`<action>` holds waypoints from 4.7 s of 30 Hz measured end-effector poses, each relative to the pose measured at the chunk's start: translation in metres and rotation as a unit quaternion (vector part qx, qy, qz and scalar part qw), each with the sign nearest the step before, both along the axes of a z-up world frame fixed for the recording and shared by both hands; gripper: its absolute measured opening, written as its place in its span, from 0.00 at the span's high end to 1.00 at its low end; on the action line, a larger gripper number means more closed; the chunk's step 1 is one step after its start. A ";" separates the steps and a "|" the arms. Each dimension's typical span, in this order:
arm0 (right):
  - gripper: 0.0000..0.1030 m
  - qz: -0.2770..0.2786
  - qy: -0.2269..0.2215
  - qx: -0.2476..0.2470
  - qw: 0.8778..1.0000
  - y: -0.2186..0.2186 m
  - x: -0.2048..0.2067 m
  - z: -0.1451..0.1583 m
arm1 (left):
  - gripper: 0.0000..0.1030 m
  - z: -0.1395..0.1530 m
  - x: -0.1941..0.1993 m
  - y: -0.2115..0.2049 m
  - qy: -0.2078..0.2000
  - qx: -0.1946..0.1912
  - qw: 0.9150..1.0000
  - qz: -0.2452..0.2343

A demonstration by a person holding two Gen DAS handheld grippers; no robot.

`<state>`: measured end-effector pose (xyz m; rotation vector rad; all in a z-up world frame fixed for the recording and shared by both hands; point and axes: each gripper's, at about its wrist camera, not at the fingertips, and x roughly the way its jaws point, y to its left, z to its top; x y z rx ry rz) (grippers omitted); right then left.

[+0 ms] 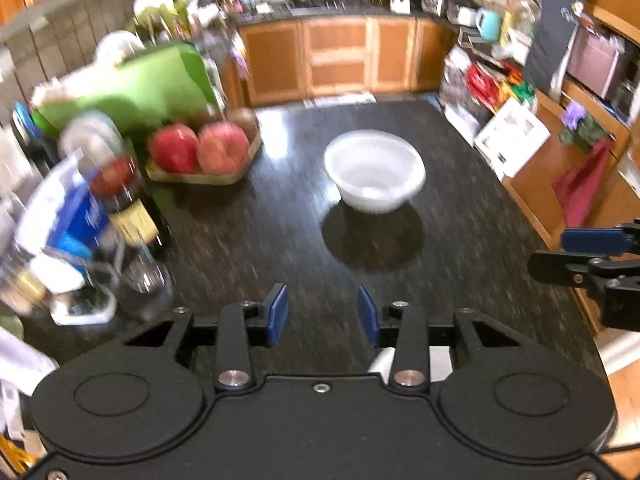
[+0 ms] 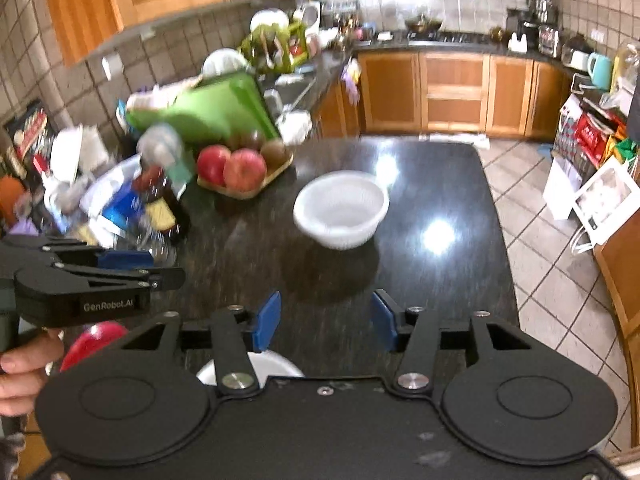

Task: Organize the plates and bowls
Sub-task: 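Move the left gripper to the rim of another white ribbed bowl, then close the left gripper on the white bowl rim, then lift the white bowl with the left gripper and carry it across the counter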

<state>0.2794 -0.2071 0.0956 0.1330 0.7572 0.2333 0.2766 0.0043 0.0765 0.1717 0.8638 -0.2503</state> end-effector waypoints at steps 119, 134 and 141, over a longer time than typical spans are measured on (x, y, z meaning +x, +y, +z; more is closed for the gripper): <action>0.86 -0.022 0.041 0.005 0.999 0.007 0.086 -0.021 | 0.83 -0.012 0.084 -0.041 0.039 -0.014 0.999 -0.035; 0.86 -0.005 0.013 0.027 1.000 0.022 -0.009 -0.016 | 0.82 -0.004 0.000 -0.019 0.014 0.001 0.998 -0.054; 0.85 -0.003 0.019 0.027 0.999 0.027 -0.038 -0.033 | 0.82 -0.014 -0.032 -0.011 0.014 0.006 0.998 -0.056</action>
